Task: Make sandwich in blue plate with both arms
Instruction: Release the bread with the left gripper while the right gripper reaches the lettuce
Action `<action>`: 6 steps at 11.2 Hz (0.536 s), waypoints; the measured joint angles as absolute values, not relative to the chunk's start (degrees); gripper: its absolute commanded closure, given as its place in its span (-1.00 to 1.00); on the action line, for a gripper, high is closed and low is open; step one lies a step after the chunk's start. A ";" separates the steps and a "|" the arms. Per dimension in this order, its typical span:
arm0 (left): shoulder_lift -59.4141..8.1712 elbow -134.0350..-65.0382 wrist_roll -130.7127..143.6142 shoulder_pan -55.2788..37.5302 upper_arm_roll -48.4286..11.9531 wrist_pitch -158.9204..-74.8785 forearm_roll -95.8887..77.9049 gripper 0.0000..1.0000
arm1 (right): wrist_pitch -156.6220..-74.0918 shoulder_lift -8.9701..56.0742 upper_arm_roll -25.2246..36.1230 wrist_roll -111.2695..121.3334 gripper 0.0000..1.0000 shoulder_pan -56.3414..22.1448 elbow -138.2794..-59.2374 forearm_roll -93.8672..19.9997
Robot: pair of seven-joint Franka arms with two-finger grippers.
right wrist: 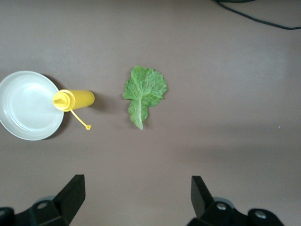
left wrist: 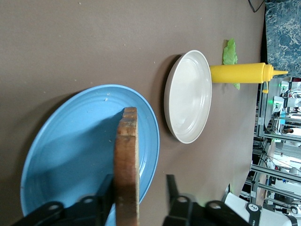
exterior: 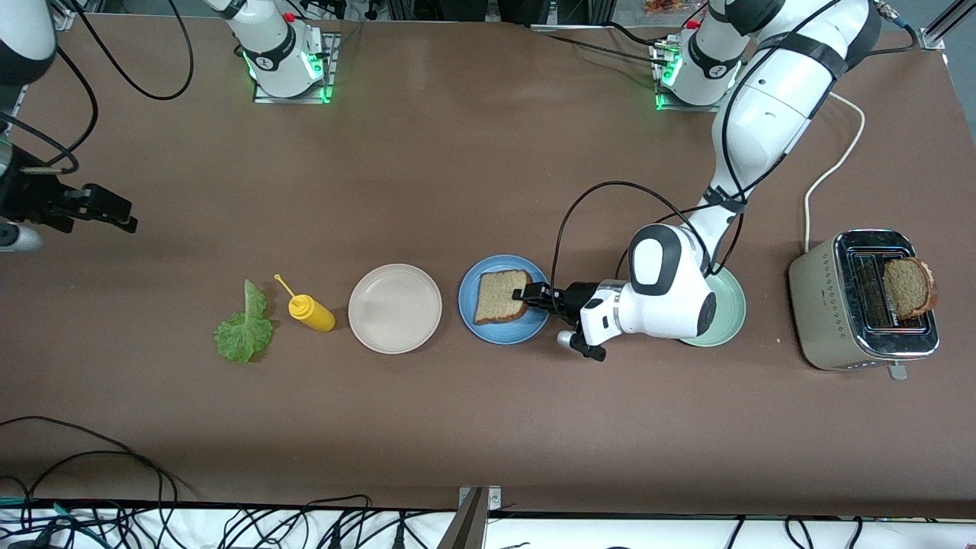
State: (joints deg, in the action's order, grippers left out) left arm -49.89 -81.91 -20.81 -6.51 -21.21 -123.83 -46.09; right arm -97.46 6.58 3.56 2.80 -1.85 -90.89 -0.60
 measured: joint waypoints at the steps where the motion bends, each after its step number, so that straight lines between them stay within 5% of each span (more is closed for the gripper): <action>1: -49.89 -81.91 -20.96 -6.38 -21.10 -123.83 -46.09 -1.00 | -97.16 7.27 3.51 2.80 -1.00 -3.04 -91.02 0.71; 6: -49.19 -81.72 -21.79 -3.31 -20.80 -122.87 -35.94 -1.00 | -96.93 8.53 3.42 -0.42 -1.00 -7.25 -91.05 1.16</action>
State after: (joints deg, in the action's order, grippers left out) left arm -49.19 -81.72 -21.79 -3.31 -20.80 -122.87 -35.94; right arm -96.93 8.53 3.42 -0.42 -7.25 -91.05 1.16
